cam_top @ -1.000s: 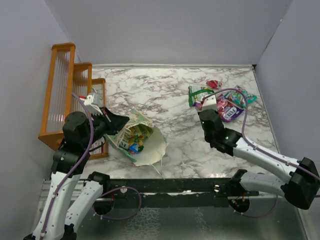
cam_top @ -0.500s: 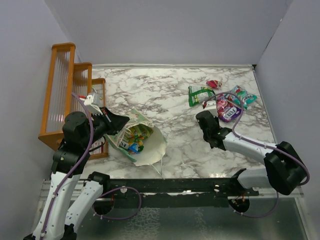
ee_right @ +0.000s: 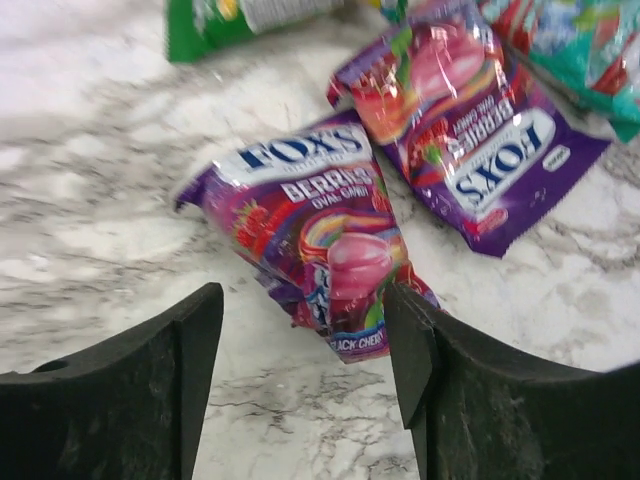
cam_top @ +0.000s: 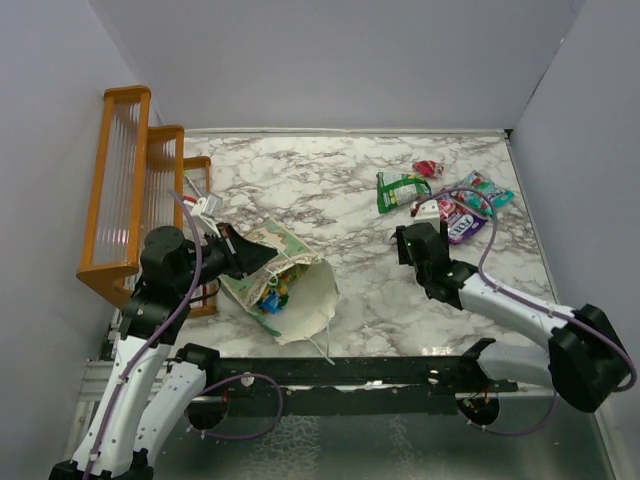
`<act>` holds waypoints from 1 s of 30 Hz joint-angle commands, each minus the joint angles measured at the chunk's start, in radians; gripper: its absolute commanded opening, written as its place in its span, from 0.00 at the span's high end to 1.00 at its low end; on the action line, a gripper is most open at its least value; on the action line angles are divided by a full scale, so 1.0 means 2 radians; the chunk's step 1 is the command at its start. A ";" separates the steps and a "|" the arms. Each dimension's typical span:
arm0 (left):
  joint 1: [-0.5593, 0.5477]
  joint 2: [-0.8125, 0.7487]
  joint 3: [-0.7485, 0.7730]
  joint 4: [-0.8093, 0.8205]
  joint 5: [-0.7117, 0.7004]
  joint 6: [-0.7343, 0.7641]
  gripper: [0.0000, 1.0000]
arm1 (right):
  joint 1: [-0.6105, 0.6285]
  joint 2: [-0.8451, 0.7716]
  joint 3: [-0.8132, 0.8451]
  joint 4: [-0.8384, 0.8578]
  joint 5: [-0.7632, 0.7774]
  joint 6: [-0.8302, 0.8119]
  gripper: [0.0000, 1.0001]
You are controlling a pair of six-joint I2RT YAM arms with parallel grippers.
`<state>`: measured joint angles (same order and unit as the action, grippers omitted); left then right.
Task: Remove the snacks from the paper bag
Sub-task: Place the snack at the center of the board, then take out the snack from the paper bag.
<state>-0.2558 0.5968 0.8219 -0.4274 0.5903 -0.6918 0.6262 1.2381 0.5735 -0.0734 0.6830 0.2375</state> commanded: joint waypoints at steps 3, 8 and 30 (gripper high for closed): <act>0.000 -0.019 -0.032 0.063 0.089 -0.023 1.00 | -0.003 -0.127 0.001 0.037 -0.173 -0.041 0.30; 0.000 -0.038 -0.040 0.038 0.087 -0.018 1.00 | -0.002 -0.192 -0.017 0.083 -0.356 -0.071 0.29; 0.000 -0.039 -0.032 -0.011 0.045 0.015 1.00 | 0.269 -0.076 -0.007 0.188 -0.614 -0.436 0.30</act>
<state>-0.2558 0.5190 0.7403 -0.4061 0.7055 -0.7048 1.1488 1.0027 0.4976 0.3580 -0.4564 -0.2516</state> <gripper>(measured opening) 0.010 0.706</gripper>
